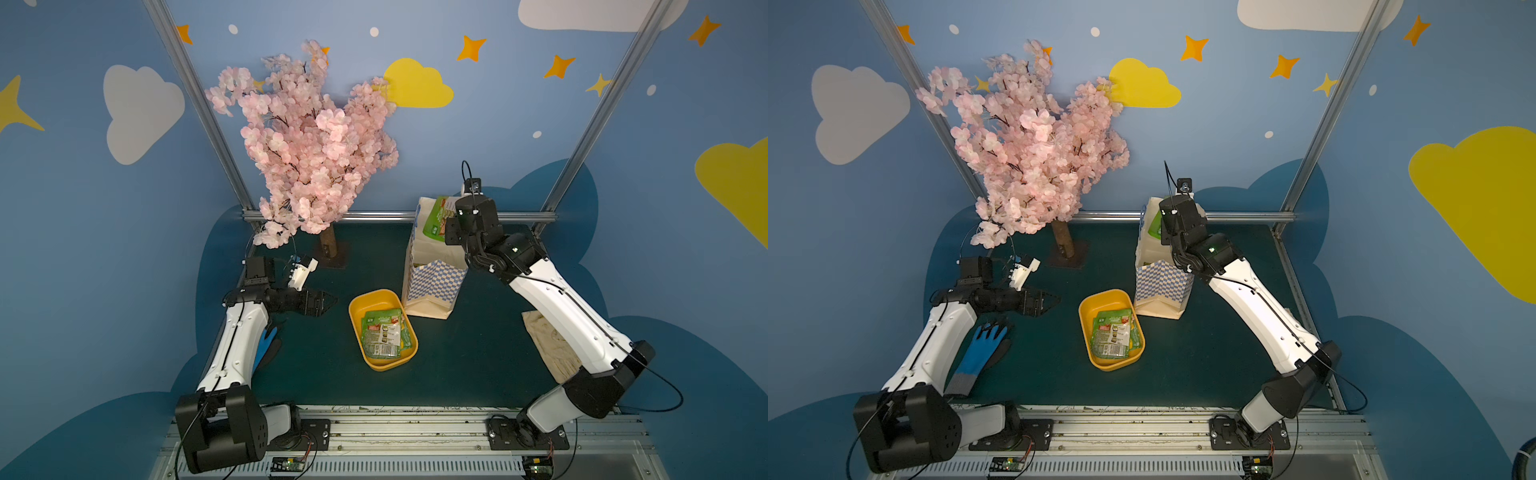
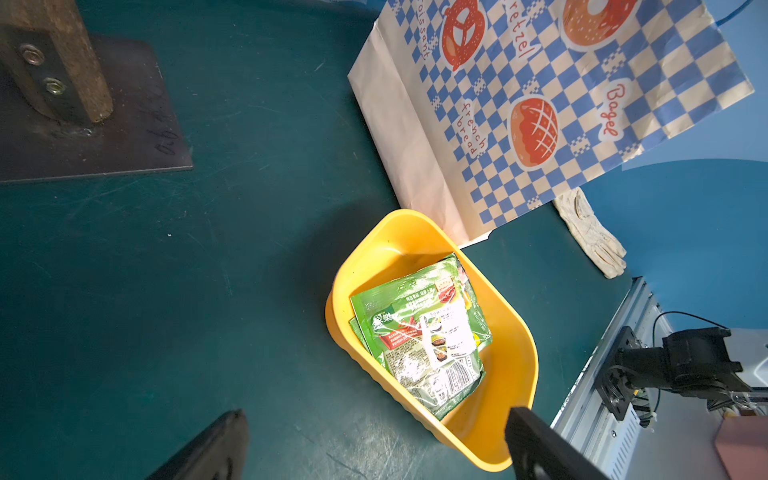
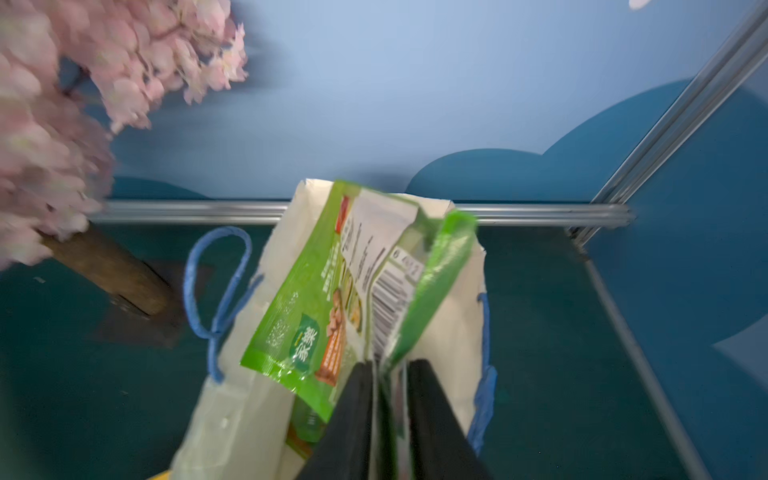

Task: Place the condiment packets inside the bag
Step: Place the condiment packet in the paper bag, then pick up the condiment packet from the storage box.

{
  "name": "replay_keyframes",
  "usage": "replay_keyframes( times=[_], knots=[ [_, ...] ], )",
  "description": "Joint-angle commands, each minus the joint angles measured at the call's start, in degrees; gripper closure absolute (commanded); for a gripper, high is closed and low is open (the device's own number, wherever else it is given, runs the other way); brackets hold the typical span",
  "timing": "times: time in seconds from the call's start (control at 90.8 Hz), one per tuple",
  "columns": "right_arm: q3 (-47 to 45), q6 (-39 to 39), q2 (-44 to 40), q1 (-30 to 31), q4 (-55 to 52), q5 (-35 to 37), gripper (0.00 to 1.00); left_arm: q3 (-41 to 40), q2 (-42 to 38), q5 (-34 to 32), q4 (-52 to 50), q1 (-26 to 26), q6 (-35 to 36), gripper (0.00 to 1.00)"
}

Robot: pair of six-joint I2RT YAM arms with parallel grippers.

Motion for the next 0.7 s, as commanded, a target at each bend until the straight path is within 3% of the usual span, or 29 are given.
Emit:
replay_keyframes(
  times=[0.0,0.077,0.264,0.463,0.694],
  knots=[
    [5.5,-0.2,1.5,-0.1,-2.8,1.1,0.44,0.4,-1.8,0.4,-1.4,0.3,1.0,0.00],
    [8.0,-0.4,2.2,0.5,-3.9,1.2,0.32,-0.1,-2.0,1.2,-1.2,0.3,1.0,0.00],
    [4.4,-2.8,-3.0,8.0,-1.2,2.3,0.30,-0.2,-1.9,0.1,-1.5,0.3,1.5,0.00],
    [-11.6,3.5,-10.6,17.5,1.2,-3.7,0.28,0.1,-1.6,0.5,-1.1,0.3,1.3,0.00],
    [-26.8,15.6,-12.0,24.3,2.1,-9.9,0.23,0.3,-0.7,0.1,-1.0,0.3,1.1,0.00]
  ],
)
